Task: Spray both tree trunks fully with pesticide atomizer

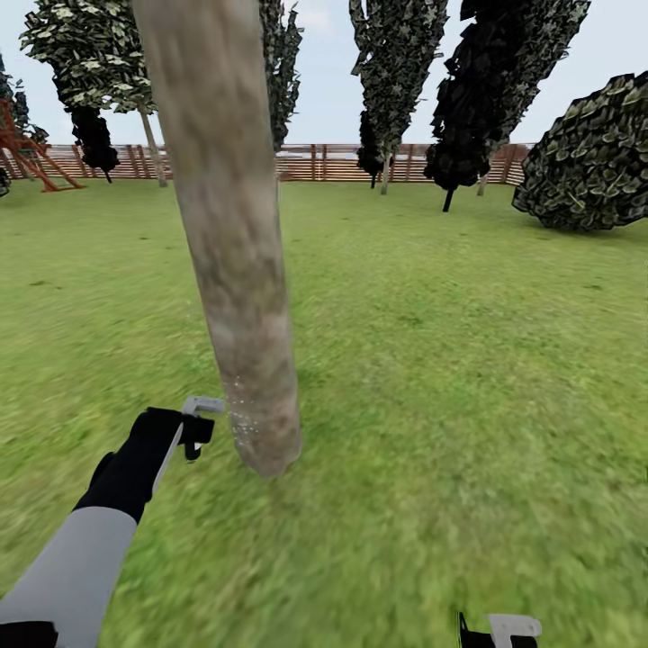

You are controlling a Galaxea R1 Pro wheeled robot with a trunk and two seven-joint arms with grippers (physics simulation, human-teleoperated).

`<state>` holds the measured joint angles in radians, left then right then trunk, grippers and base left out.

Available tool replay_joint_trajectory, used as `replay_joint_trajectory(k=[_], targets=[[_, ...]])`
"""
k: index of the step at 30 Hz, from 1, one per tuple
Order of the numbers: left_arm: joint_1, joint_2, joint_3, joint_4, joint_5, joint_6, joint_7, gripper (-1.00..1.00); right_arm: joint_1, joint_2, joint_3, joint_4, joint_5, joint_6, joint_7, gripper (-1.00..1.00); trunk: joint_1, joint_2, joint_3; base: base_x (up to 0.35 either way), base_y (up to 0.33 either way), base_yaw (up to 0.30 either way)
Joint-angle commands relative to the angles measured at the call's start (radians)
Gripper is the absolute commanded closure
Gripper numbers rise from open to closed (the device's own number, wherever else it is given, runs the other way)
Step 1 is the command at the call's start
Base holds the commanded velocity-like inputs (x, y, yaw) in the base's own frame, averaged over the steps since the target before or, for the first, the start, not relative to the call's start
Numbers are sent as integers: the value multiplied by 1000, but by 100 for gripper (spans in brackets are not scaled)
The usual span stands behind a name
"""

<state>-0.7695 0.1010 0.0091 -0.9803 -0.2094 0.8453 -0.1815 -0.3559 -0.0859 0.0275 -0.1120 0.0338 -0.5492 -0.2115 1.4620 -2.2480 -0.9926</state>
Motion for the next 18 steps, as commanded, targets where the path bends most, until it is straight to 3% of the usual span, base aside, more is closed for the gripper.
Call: replay_joint_trajectory(k=[1,17,18], targets=[[0,-1,0,-8,-1,0,0,100,0,0,0,0,0,0,0,-100,0,0,0,0,-272,0],[6,2,2,-19,-2,0,4,100,0,1,0,0,0,0,1,-100,0,0,0,0,-274,10],[4,3,17,-21,0,0,1,100,0,1,0,0,0,0,1,-100,0,0,0,-61,-272,226]])
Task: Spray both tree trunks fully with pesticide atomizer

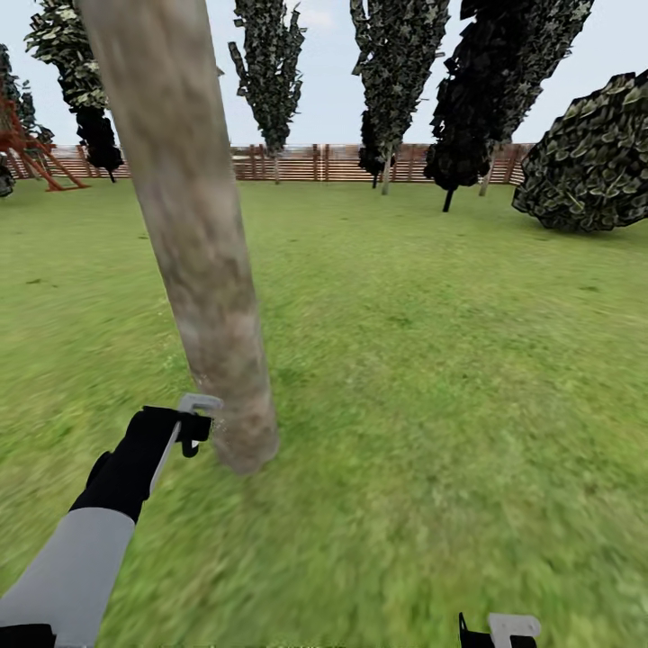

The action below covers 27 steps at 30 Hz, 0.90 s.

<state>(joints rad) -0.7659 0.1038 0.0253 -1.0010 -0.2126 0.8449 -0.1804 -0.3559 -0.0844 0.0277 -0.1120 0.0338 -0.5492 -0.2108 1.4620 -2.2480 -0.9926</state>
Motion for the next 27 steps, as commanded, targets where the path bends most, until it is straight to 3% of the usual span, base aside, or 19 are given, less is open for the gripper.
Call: replay_joint_trajectory(k=[1,10,19,24,27], targets=[[-1,-1,14,-2,3,0,-2,100,0,0,0,0,0,0,0,-100,0,0,0,-129,-256,252],[-3,-5,31,-62,5,3,-4,100,0,0,0,0,0,0,0,-100,0,0,0,-69,-256,262],[6,-5,29,-60,2,3,-3,100,0,-1,0,0,0,0,0,-100,0,0,0,147,-267,19],[14,9,34,-48,0,3,1,100,0,0,0,0,0,0,0,-100,0,0,0,85,-267,19],[17,13,72,-45,-2,-1,3,100,0,0,0,0,0,0,0,-100,0,0,0,7,-270,234]])
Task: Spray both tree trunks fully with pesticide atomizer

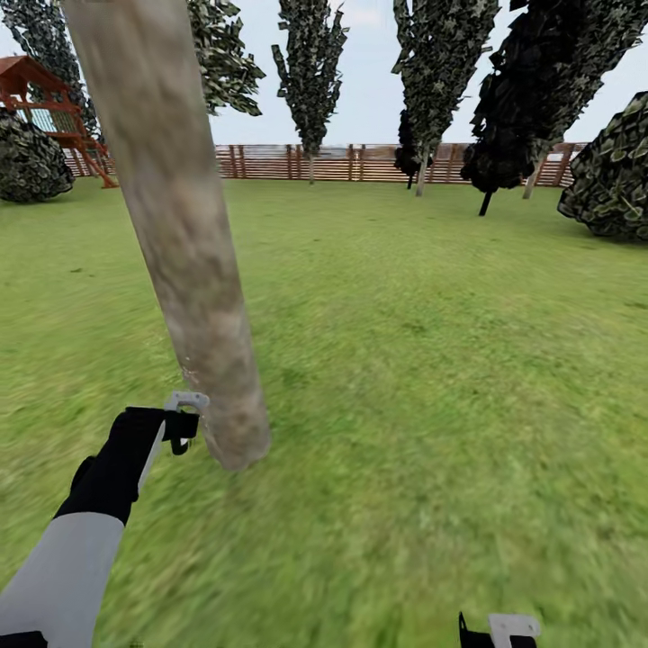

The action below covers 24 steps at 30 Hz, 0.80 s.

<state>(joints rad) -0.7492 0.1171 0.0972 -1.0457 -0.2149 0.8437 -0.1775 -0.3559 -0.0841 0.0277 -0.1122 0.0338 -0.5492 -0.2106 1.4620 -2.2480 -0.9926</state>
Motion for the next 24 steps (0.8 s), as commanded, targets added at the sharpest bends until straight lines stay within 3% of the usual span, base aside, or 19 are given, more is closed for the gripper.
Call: replay_joint_trajectory(k=[1,4,8,10,13,14,18,19,22,24], targets=[[0,-3,4,3,0,-1,1,100,0,0,0,0,0,0,0,-100,0,0,0,2,-271,268],[0,-21,2,28,2,-4,1,100,0,1,0,0,0,0,0,-100,0,0,0,1,-271,275],[-1,-64,3,41,-3,-6,2,100,0,1,0,0,0,0,0,-100,0,0,0,3,-272,278],[-1,-50,13,43,-4,-6,1,100,0,1,0,0,0,0,0,-100,0,0,0,52,-272,278],[-1,23,32,44,0,-4,-3,100,0,1,0,0,0,0,0,-100,0,0,0,78,-272,279],[-1,18,27,45,2,-4,1,100,0,1,0,0,0,0,0,-100,0,0,0,137,-263,278],[-2,-57,17,65,-3,-6,5,100,0,0,0,0,0,0,0,-100,0,0,0,188,-237,279],[-2,-66,17,66,-3,-6,5,100,0,0,0,0,0,0,0,-100,0,0,0,209,-222,275],[-2,-73,14,69,-3,-6,6,100,0,0,0,0,-1,0,-1,-100,0,0,0,219,-214,143],[-2,-64,15,73,-5,-7,7,100,0,-1,-1,0,0,0,-1,-100,0,0,0,229,-206,22]])
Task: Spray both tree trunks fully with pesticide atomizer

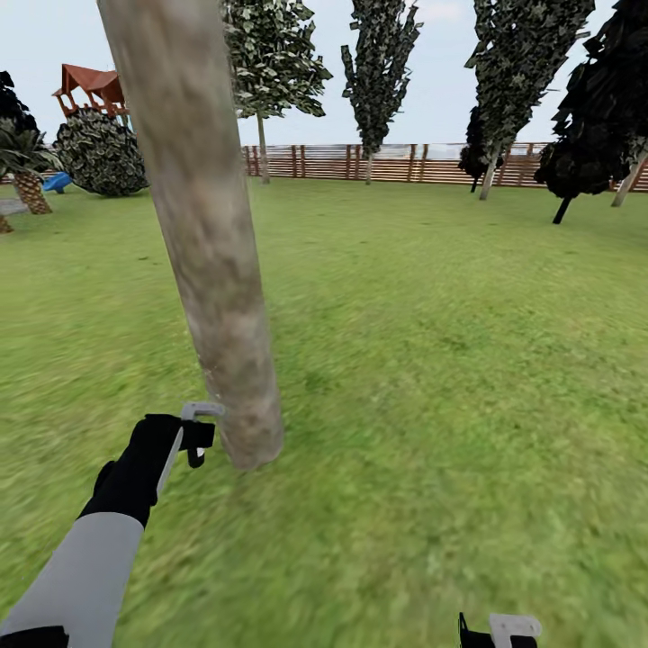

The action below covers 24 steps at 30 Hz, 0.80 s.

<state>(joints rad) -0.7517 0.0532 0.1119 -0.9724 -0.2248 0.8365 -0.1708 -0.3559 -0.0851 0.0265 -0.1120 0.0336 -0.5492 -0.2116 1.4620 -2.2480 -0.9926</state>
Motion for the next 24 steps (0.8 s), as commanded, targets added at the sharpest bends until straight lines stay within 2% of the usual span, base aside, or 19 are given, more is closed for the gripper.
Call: replay_joint_trajectory(k=[1,4,5,7,8,9,10,12,13,15,19,21,23,24], targets=[[1,10,5,2,4,0,0,100,0,0,0,0,0,0,0,-100,0,0,0,221,-207,8],[2,75,8,13,4,0,21,100,0,-1,-2,0,-1,0,-1,-100,0,0,0,163,-233,2],[3,78,6,26,4,-1,27,100,0,-1,-2,0,-1,0,-1,-100,0,0,0,129,-249,0],[3,73,3,61,6,-3,31,100,0,-1,-1,0,-1,0,-1,-100,0,0,0,123,-252,0],[3,62,2,82,9,-6,32,100,0,-1,-1,0,-1,0,0,-100,0,0,0,120,-253,0],[3,28,2,99,8,-11,32,100,0,0,0,-1,-1,0,0,-100,0,0,0,119,-254,0],[3,8,2,103,8,-14,33,100,0,0,0,-1,-1,0,0,-100,0,0,0,119,-254,0],[3,-7,1,106,6,-15,33,100,0,1,0,-1,-1,0,0,-100,0,0,0,118,-254,7],[3,-8,0,107,4,-15,32,100,0,1,0,-1,-1,0,0,-100,0,0,0,118,-254,76],[4,11,5,117,3,-17,31,100,0,1,1,-1,-1,0,0,-100,0,0,0,116,-254,205],[6,90,7,138,6,-18,31,100,0,1,1,0,-1,0,0,-100,0,0,0,105,-258,264],[5,90,4,160,8,-27,31,100,0,1,1,0,-1,0,0,-100,0,0,0,97,-262,276],[5,72,3,177,9,-70,31,100,0,1,1,0,-1,0,0,-100,0,0,0,94,-263,277],[5,42,2,184,7,-97,32,100,0,1,1,0,-1,0,0,-100,0,0,0,93,-263,277]])
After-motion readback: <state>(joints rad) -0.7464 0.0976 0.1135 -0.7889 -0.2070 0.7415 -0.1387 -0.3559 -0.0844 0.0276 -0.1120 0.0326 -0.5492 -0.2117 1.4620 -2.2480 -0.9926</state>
